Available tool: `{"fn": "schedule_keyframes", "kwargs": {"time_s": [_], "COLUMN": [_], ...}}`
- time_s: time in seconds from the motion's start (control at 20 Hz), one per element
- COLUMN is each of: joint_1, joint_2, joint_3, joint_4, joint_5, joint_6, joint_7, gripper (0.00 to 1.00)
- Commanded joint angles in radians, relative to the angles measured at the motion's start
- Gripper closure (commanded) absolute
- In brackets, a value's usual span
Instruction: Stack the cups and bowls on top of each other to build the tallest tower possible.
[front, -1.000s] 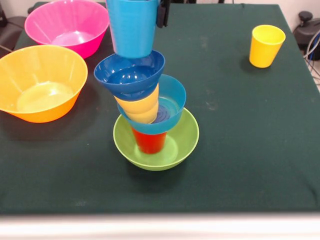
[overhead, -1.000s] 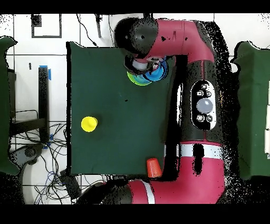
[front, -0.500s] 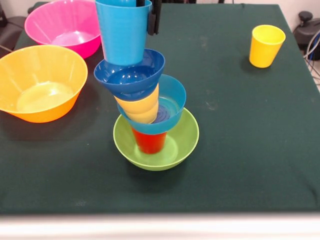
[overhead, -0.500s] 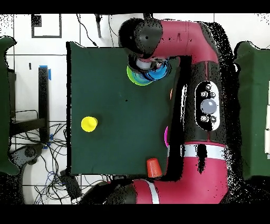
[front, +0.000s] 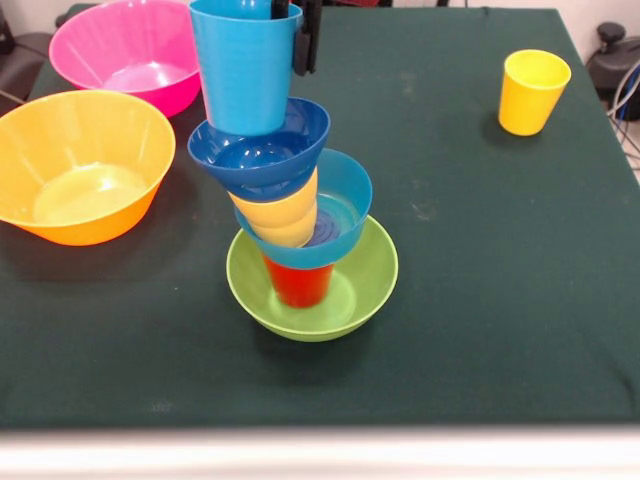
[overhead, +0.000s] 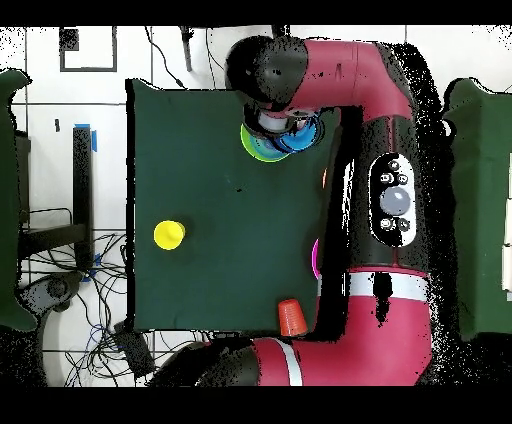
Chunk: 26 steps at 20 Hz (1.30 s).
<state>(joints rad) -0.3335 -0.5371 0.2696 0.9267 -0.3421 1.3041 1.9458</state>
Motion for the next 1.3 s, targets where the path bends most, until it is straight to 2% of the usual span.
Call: {"fn": "schedule_keyframes", "kwargs": {"time_s": [0.05,1.3], "joint_1": [-0.001,0.01], "joint_2": [0.06,0.071], "joint_3": [0.062,0.057], "joint_4": [0.095,0.088], "joint_5": [-0.059,-0.058], "joint_6": [-0.046,-0.059], "joint_7": [-0.257,-0.23], "gripper": [1.0,1.0]}}
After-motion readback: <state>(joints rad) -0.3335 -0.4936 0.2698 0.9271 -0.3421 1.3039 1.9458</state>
